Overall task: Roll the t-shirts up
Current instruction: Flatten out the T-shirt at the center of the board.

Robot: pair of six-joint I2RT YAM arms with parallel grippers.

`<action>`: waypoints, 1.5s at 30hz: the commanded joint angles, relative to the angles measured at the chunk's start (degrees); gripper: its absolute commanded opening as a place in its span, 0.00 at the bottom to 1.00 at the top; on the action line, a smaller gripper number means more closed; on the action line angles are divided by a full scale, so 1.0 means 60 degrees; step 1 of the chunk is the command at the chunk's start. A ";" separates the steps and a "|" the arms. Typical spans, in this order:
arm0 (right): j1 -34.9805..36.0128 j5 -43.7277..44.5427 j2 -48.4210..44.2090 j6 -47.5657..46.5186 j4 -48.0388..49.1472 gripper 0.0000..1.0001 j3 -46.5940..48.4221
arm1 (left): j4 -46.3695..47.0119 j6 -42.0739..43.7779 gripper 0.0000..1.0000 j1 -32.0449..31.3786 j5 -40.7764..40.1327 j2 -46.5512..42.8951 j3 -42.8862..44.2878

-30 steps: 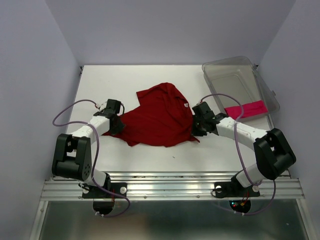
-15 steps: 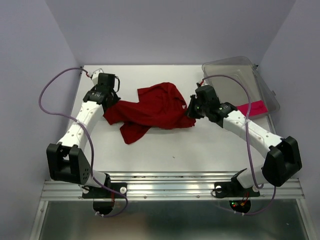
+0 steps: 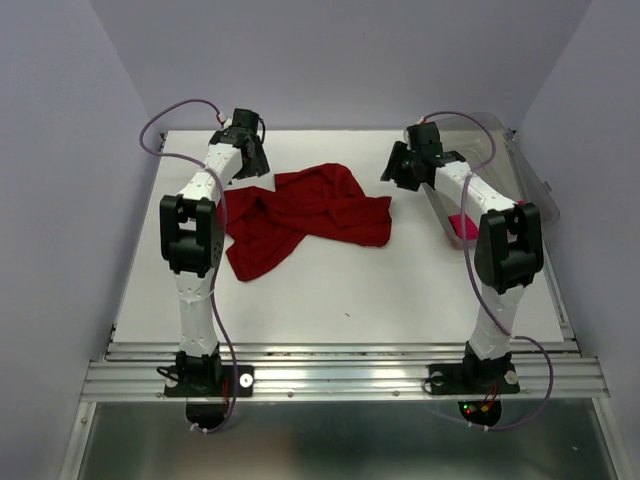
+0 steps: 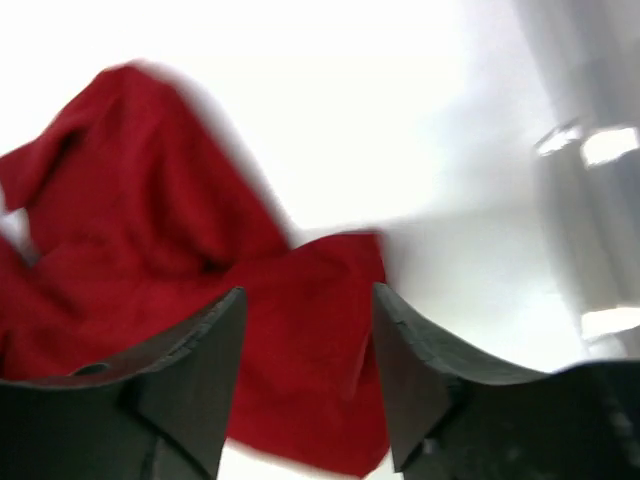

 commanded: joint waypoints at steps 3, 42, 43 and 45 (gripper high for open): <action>-0.0401 -0.0179 0.0463 -0.0334 -0.0786 0.63 0.0991 | -0.0847 -0.0028 0.78 0.0619 0.0138 -0.1776 0.0267; 0.0522 -0.0751 -0.2322 0.0164 0.0299 0.64 -0.2614 | 0.5160 -0.3030 0.78 0.3153 0.3361 -0.4050 -0.8553; 0.0522 -0.0765 -0.2307 0.0164 0.0298 0.64 -0.2614 | 0.5203 -0.3046 0.78 0.3153 0.3390 -0.4035 -0.8583; 0.0609 -0.0751 -0.2322 0.0179 0.0298 0.64 -0.2614 | 0.5233 -0.3133 0.73 0.3153 0.3434 -0.3875 -0.8584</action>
